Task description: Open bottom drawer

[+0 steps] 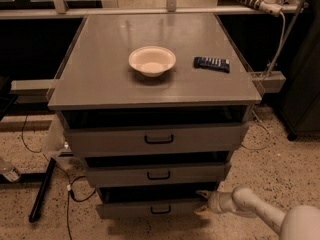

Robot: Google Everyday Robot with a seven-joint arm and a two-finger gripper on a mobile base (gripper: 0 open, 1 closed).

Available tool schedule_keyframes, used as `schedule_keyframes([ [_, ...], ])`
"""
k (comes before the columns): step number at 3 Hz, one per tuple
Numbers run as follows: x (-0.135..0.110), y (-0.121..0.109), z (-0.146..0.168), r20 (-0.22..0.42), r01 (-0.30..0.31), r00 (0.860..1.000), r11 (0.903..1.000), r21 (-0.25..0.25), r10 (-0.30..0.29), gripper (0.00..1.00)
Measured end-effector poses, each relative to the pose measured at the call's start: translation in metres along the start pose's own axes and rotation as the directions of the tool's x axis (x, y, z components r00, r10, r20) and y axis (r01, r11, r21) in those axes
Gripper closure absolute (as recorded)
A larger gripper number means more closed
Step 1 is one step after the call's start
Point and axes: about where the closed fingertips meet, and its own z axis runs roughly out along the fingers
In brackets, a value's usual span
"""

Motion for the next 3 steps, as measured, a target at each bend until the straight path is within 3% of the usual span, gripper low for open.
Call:
schedule_keyframes([
  [1,-0.0006,-0.0005,-0.0008,-0.001,-0.002,1.000,1.0000,-0.002,0.002,0.00],
  [2,-0.0006,-0.0005,-0.0008,-0.001,-0.002,1.000,1.0000,-0.002,0.002,0.00],
  [3,-0.0007,-0.0005,-0.0008,-0.001,-0.002,1.000,1.0000,-0.002,0.002,0.19],
])
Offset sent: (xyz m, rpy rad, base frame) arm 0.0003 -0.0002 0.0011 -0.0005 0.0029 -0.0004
